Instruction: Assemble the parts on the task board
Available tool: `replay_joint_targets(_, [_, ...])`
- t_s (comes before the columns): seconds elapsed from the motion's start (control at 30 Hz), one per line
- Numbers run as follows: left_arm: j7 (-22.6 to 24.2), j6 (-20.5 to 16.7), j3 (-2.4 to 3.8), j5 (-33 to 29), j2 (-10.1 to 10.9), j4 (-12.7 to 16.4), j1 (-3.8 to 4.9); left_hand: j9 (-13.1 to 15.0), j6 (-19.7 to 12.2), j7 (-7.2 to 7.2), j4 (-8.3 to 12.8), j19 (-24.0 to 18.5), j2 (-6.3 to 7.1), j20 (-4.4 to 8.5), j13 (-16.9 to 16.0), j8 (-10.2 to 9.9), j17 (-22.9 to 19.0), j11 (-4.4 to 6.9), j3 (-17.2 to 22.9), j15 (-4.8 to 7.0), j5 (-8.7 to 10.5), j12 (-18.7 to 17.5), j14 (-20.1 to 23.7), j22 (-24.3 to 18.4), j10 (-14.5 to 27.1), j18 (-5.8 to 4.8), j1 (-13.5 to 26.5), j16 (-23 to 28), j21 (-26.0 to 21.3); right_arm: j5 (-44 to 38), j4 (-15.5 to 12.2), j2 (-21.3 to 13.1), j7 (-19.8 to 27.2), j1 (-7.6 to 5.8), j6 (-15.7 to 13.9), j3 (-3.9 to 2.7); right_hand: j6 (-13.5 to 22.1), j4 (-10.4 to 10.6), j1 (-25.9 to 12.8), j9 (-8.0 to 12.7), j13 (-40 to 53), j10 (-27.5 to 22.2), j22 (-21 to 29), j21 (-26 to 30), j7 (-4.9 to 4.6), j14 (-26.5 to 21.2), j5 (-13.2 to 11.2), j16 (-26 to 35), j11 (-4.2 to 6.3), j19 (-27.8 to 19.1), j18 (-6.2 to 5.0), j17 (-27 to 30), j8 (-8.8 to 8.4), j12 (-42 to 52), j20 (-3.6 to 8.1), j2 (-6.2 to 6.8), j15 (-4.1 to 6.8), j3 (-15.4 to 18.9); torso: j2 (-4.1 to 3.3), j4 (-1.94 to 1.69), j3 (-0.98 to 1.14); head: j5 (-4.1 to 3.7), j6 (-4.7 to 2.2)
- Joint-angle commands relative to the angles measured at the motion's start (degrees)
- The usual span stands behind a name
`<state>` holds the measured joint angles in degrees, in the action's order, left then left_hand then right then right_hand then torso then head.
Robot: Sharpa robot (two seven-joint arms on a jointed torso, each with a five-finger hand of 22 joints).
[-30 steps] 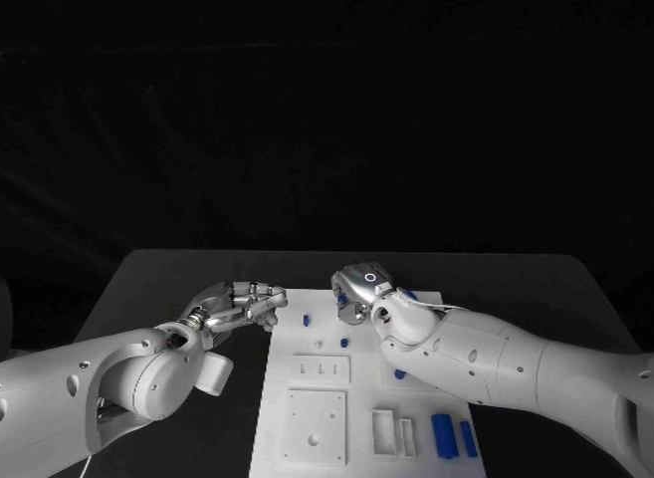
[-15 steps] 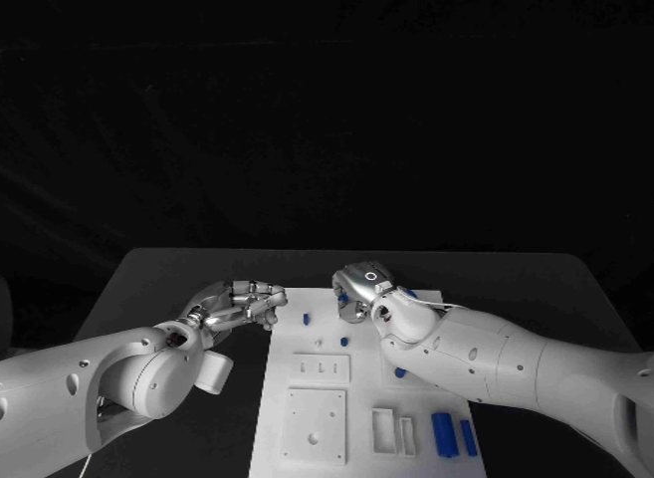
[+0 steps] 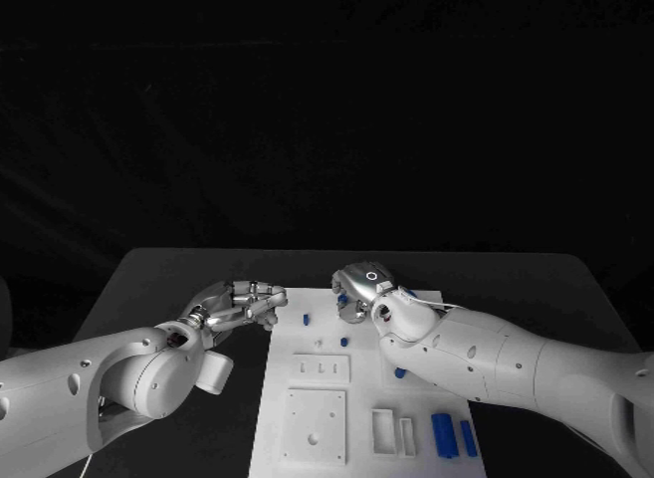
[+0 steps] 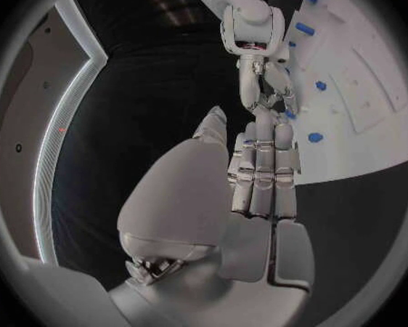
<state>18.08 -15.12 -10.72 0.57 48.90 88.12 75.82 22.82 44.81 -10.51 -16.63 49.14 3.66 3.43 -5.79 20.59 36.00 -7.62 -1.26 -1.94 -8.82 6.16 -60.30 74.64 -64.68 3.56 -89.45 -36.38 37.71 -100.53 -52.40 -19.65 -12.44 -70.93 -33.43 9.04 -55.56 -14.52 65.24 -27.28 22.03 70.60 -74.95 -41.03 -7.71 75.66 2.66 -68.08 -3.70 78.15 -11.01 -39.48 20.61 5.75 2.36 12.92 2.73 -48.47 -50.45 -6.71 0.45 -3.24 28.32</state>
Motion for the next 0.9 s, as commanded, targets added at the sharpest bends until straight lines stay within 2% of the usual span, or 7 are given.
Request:
replay_joint_targets(0.03, [0.3,0.8,0.05,0.0,-0.1,0.0,0.07,0.0,0.2,-0.07,0.0,-0.2,-0.45,0.44,0.1,-0.3,0.1,0.0,-0.2,0.17,0.19,-0.2,0.1,-0.1,-0.4,1.7,0.0,-0.1,0.2,1.3,0.0,0.1,1.1,0.05,0.7,0.03,0.5,0.3,0.0,0.1,-0.3,-0.5,-0.9,0.1,0.05,-0.6,0.2,-0.1,-0.12,-0.1,-3.99,0.1,-0.36,-0.3,-0.22,0.57,-0.08,-0.1,-0.02,0.0,-0.04,0.03,0.05])
replay_joint_targets(0.57, [0.3,0.8,0.05,0.0,-0.2,-0.2,0.06,0.0,0.2,-0.07,0.0,-0.2,-0.46,0.44,0.1,-0.4,0.1,0.0,-0.3,0.16,0.19,-0.3,0.1,-0.1,-0.4,1.7,0.0,-0.1,0.2,2.7,-0.8,-0.5,1.5,0.04,-0.1,0.03,1.7,1.0,0.2,0.5,-1.0,-2.0,-0.8,0.4,-0.53,-0.7,0.3,-0.3,-0.84,-0.2,-3.99,0.5,-1.23,-1.8,-0.35,1.15,-0.78,0.1,-0.08,0.02,-0.04,0.04,0.02])
replay_joint_targets(0.9, [0.4,0.6,0.05,0.0,0.0,-0.2,0.06,0.0,0.2,-0.08,0.0,-0.2,-0.45,0.44,0.1,-0.4,0.1,0.0,-0.3,0.16,0.2,-0.3,0.1,-0.1,-0.4,1.7,0.0,-0.1,0.2,6.4,-3.4,-2.0,3.3,-0.24,-1.5,0.02,4.0,3.0,-1.2,1.3,-4.0,-7.2,-0.6,0.9,-1.6,-1.0,0.6,-0.5,-2.52,-0.2,-3.99,1.3,-2.73,-2.4,-0.59,3.22,-2.4,1.3,-0.13,0.08,0.01,0.13,-0.03])
